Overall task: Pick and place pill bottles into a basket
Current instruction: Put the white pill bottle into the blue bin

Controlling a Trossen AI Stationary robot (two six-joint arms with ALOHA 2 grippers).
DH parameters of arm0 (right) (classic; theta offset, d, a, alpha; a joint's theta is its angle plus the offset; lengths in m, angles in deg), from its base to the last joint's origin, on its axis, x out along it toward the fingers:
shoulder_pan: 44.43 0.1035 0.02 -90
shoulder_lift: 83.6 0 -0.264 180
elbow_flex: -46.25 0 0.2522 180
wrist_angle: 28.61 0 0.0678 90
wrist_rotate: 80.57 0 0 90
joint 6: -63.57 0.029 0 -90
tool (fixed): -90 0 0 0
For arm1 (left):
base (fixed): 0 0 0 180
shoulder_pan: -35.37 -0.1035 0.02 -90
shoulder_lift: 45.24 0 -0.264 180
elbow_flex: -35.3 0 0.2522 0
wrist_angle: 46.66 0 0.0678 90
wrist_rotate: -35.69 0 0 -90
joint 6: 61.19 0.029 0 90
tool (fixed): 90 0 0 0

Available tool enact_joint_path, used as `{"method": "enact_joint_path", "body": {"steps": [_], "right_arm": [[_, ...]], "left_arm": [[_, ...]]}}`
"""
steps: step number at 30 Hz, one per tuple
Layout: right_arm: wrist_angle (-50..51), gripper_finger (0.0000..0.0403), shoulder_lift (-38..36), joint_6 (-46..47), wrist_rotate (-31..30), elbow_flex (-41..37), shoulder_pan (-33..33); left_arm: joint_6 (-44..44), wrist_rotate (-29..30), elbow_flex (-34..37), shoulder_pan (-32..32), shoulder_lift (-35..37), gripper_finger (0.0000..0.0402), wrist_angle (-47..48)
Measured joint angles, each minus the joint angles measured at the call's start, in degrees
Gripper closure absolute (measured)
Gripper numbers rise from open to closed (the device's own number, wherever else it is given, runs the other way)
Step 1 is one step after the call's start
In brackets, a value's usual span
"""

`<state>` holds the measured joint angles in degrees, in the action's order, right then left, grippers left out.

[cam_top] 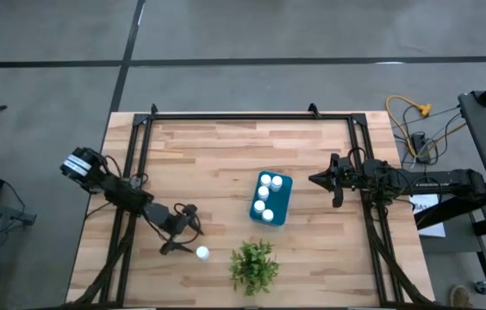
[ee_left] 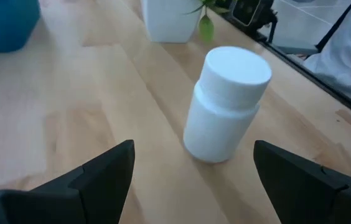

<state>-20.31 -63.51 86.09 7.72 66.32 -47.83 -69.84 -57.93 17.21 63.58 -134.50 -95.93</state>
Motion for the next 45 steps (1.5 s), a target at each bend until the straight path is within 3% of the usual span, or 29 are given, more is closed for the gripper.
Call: {"method": "enact_joint_path", "body": {"steps": [12,28,38,45], "right_arm": [[0.04,0.0394,-0.02,-0.17,0.04,0.0,0.02],[0.07,0.0394,-0.02,-0.02,0.17,0.0,0.0],[0.09,0.0394,-0.02,-0.15,0.17,0.0,0.02],[0.11,0.0394,-0.02,-0.17,0.17,0.0,0.02]], "left_arm": [[-0.08,-3.39,-3.53,0.73,-4.22,0.0091,-2.59],[-0.16,-3.45,-9.57,0.81,-15.7,0.0091,-6.94],[-0.17,-3.43,-10.79,0.84,-17.59,0.0092,-8.53],[-1.0,-3.59,-10.77,0.83,-17.59,0.0141,-8.33]]}}
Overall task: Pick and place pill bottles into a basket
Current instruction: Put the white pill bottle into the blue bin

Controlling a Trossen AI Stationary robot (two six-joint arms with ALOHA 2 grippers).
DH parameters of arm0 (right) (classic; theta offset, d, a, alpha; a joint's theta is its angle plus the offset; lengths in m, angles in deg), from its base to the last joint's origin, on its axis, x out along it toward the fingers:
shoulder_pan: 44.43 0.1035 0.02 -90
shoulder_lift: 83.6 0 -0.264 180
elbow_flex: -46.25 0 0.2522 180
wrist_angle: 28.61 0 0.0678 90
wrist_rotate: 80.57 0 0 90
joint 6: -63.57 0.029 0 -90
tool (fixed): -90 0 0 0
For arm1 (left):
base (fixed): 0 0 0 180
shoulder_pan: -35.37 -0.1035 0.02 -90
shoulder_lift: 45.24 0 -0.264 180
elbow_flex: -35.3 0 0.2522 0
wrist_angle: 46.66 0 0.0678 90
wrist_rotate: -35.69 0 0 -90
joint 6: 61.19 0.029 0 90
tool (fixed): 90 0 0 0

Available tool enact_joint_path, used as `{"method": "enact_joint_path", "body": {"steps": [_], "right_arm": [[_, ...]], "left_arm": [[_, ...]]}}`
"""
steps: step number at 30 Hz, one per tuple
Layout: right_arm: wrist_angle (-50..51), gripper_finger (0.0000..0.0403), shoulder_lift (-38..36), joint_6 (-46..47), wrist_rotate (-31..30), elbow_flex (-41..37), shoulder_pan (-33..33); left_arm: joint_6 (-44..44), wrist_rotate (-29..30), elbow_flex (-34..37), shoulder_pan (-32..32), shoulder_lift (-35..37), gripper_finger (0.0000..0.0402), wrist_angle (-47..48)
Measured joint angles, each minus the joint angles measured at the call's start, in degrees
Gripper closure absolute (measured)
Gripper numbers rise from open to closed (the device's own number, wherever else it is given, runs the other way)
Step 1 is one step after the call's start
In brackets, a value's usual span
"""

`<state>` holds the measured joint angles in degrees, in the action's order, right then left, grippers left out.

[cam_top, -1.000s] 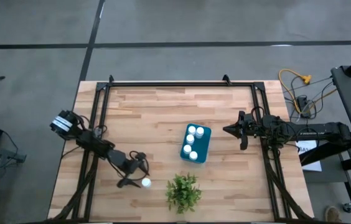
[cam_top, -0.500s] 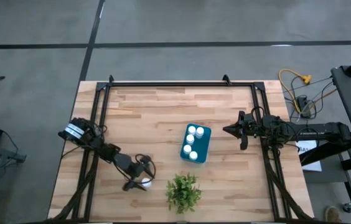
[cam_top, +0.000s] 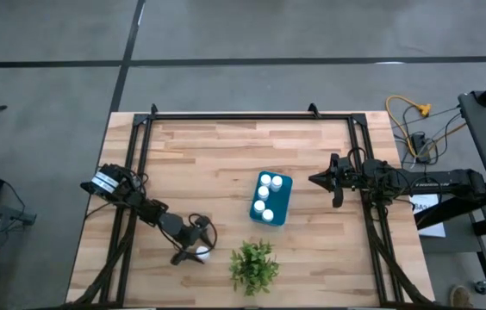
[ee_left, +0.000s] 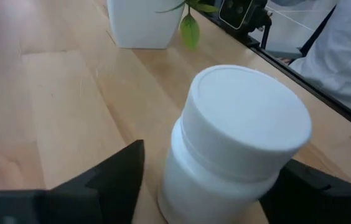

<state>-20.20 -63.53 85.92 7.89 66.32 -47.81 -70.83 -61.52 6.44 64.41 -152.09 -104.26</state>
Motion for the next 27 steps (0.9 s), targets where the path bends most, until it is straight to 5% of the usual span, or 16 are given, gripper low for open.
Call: {"method": "enact_joint_path", "body": {"steps": [8,18,22,27], "right_arm": [[0.0,0.0394,0.0,-0.03,-0.02,0.0,0.0],[0.0,0.0394,0.0,-0.5,-0.04,0.0,0.0],[0.0,0.0394,0.0,-0.49,-0.07,0.0,0.0],[-0.02,0.0394,0.0,-0.48,-0.11,0.0,0.0]], "left_arm": [[0.4,0.0,0.02,-0.01,0.02,0.0254,0.21],[1.84,0.12,0.07,-0.19,4.5,0.0255,-0.48],[5.52,-0.04,0.09,-0.21,11.89,0.0255,1.36],[9.33,-0.21,-0.86,-1.47,24.37,0.0255,14.63]]}}
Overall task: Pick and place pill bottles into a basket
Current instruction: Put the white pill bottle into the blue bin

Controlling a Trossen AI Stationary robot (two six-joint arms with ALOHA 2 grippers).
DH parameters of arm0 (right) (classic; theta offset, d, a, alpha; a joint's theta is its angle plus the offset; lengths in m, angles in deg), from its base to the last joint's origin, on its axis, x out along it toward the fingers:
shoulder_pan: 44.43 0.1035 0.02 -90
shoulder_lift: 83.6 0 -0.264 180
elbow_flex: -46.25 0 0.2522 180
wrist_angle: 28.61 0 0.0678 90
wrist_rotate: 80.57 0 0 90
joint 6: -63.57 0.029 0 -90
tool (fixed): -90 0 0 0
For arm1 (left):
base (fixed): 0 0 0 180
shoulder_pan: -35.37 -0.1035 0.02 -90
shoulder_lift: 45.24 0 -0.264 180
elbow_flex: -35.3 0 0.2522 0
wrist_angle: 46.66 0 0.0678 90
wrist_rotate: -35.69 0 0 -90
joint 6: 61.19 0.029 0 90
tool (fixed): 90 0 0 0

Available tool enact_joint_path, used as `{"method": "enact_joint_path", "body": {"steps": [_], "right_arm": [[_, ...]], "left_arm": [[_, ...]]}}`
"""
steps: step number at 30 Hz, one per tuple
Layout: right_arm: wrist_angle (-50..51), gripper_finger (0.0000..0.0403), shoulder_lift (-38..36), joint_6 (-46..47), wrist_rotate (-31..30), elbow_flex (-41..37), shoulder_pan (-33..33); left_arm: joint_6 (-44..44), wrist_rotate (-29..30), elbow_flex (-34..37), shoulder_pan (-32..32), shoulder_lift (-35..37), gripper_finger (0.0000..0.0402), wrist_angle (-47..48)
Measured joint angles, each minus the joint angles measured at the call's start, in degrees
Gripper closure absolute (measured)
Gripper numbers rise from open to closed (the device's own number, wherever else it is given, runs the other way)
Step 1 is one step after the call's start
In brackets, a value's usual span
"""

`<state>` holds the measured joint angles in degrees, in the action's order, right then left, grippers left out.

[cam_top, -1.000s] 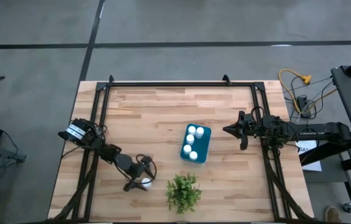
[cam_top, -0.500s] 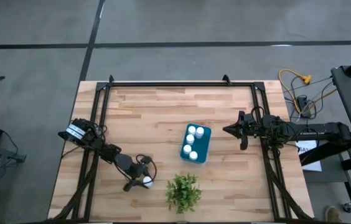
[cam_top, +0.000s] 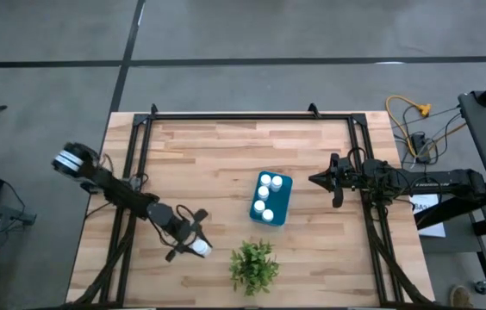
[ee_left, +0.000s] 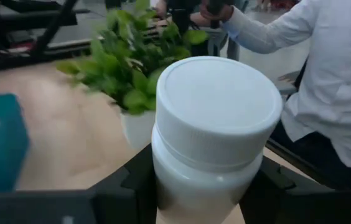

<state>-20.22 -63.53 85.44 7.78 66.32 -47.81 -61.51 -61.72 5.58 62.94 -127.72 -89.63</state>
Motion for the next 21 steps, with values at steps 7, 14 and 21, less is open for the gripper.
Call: {"method": "enact_joint_path", "body": {"steps": [7,14,21], "right_arm": [[-0.02,0.0394,0.0,0.0,0.05,0.0,0.0],[-2.99,0.0394,0.02,-2.43,1.16,0.0,0.0],[-7.31,0.0394,0.02,-5.99,6.84,1.45,0.04]], "left_arm": [[5.17,0.02,-8.24,-2.86,14.94,0.0255,31.34],[10.61,-0.77,-21.55,-5.82,18.8,0.0255,56.85],[13.27,-2.35,-31.93,-9.07,15.45,0.0255,73.11]]}}
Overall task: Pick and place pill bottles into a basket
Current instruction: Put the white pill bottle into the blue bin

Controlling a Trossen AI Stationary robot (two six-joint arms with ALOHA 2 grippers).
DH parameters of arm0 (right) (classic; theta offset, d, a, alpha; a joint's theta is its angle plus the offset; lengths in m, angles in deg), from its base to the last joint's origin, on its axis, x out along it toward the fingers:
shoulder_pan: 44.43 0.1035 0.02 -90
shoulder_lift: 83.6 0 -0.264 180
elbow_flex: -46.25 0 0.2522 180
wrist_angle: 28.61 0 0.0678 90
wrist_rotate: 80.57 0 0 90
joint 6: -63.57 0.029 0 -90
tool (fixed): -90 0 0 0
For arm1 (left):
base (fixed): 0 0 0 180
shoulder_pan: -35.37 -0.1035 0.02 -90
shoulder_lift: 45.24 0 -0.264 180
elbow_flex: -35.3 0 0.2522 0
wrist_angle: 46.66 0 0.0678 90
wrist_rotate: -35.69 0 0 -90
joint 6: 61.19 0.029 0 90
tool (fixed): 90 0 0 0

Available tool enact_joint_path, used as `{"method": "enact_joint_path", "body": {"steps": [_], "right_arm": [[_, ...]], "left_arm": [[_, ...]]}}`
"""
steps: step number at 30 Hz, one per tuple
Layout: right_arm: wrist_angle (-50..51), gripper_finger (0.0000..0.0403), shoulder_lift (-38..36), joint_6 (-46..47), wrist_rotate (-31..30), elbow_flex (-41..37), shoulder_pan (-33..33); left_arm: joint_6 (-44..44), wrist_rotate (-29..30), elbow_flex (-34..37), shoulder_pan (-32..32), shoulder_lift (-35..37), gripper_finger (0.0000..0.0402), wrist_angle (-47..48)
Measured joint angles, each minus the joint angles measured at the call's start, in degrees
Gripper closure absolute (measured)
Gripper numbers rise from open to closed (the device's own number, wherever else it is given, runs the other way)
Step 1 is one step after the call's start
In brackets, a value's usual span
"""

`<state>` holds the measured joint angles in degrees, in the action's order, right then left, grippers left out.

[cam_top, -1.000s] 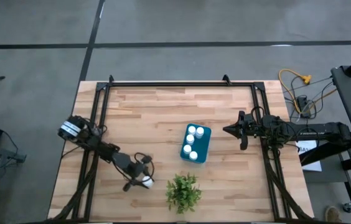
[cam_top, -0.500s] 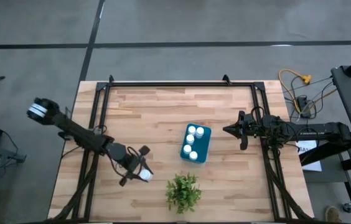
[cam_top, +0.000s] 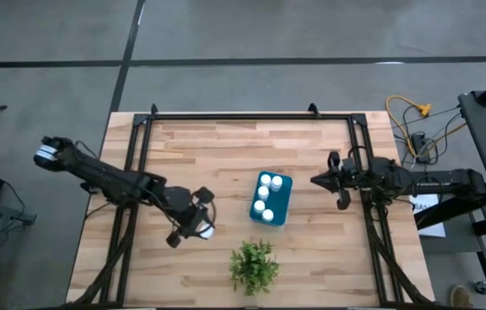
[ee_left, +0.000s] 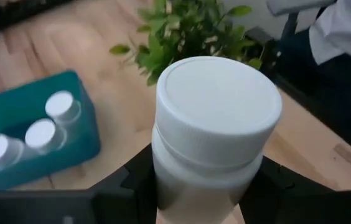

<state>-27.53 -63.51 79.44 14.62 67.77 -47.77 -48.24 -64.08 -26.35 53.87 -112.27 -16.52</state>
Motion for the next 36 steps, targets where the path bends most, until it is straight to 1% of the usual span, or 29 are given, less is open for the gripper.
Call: {"method": "enact_joint_path", "body": {"steps": [2,7,11,14,18,21,25,29,32,36], "right_arm": [[0.31,0.0394,0.48,-1.42,0.01,1.11,0.0],[0.45,0.0394,3.77,-6.62,3.54,5.07,0.09],[0.8,0.0394,8.98,-10.57,7.35,10.01,0.12],[5.03,0.0394,14.08,-13.37,7.93,15.32,0.56],[11.03,0.0394,21.88,-16.2,7.94,22.94,1.6],[12.98,0.0394,27.31,-17.43,7.91,27.79,2.49],[14.51,0.0394,33.18,-19.8,7.92,33.02,4.06],[20.08,0.0394,38.33,-21.06,7.74,38.59,5.23],[22.78,0.0394,41.55,-22.39,5.63,41.63,6.38],[23.02,0.0394,43.54,-23.89,1.73,43.56,7.66]], "left_arm": [[0.31,-0.12,-2.4,-1.11,-1.52,0.0255,3.9],[3.13,-0.08,-7.63,-3.47,-5.79,0.0255,11.2],[4.03,-0.09,-11.89,-5.51,-8.71,0.0255,15.38],[5.76,-0.03,-14.92,-6.76,-10.42,0.0255,18.88],[7.16,-0.03,-17.33,-7.98,-11.54,0.0255,20.68],[7.77,-0.01,-17.48,-8.53,-11.15,0.0255,20.75],[8.83,-0.02,-17.65,-9.35,-10.06,0.0256,21.81],[8.53,-0.05,-18.64,-10.22,-9.88,0.0256,23.94],[8.59,-0.03,-18.69,-10.27,-9.85,0.0256,23.72],[9.53,-0.29,-18.49,-10.25,-9.79,0.0256,23.15]]}}
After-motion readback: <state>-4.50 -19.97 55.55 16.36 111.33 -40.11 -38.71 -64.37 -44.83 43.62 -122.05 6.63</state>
